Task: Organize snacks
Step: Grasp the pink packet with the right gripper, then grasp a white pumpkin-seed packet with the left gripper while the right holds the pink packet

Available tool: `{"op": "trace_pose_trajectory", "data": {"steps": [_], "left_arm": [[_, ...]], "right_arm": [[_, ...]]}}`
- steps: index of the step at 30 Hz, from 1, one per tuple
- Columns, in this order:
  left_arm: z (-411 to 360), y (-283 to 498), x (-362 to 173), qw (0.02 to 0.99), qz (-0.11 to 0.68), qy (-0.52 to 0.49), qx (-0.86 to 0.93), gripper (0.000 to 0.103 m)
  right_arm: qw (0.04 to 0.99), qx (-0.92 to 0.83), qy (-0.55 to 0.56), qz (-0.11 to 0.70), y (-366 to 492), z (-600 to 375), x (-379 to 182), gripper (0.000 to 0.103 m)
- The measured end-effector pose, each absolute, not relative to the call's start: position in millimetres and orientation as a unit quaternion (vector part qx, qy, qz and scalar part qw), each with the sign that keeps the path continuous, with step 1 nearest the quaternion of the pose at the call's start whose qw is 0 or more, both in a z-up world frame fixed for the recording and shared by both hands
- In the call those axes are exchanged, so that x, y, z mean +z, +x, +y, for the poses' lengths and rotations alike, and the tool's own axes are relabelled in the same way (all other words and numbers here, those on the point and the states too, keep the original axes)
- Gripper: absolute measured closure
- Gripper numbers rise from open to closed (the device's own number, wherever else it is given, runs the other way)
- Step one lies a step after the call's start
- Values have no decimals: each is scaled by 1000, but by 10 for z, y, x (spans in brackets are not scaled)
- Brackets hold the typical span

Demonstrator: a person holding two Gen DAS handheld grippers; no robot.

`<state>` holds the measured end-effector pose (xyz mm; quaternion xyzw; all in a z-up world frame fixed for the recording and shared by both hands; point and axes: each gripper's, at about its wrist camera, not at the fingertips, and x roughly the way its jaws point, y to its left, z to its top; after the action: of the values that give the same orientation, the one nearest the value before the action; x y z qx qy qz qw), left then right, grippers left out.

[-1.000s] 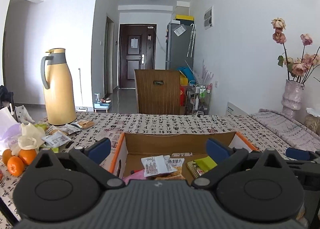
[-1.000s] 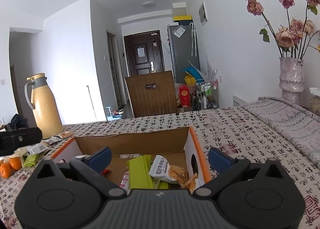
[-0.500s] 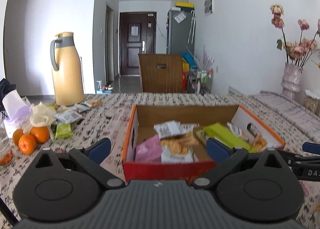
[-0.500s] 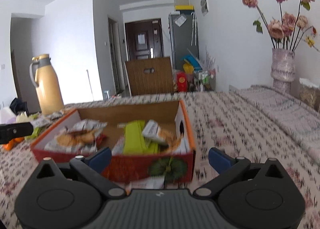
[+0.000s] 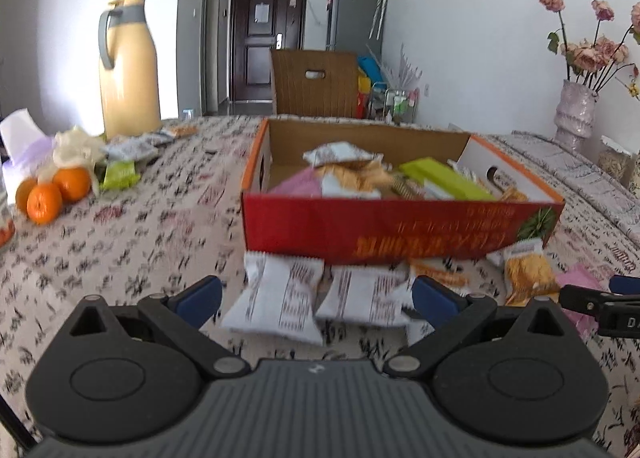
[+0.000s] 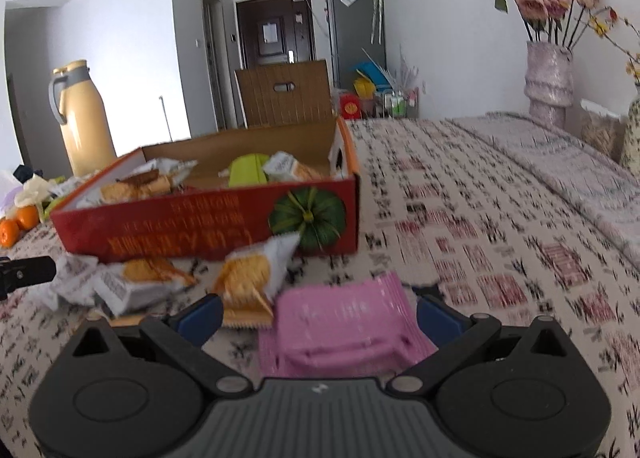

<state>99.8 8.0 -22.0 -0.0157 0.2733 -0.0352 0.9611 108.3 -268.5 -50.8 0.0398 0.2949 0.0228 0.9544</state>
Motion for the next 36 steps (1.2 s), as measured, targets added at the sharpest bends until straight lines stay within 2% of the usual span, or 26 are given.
{"op": "trace_pose_trajectory", "data": {"steps": [16,29,30,34,36], "left_arm": [[118,1040,-321,956,291,-27,-39,0],[139,1045,-330,955,292,-36,-37,0],[142,1043,-329,955,292,-37,-35,0],[156,1043,-326,955,292,-42,-34,0],[158,1043,-326,955,292,-41,-34,0]], "right_arm": [[930,20,-2,367,1337,-2732,-622,0],[930,19,0,368,1473,-2737,-634,0],[930,21,1,366,1466,-2736,-634,2],[937,30,-1,348,1383,-2703,-623,20],[940,28,2,341,1351,-2707,-615,25]]}}
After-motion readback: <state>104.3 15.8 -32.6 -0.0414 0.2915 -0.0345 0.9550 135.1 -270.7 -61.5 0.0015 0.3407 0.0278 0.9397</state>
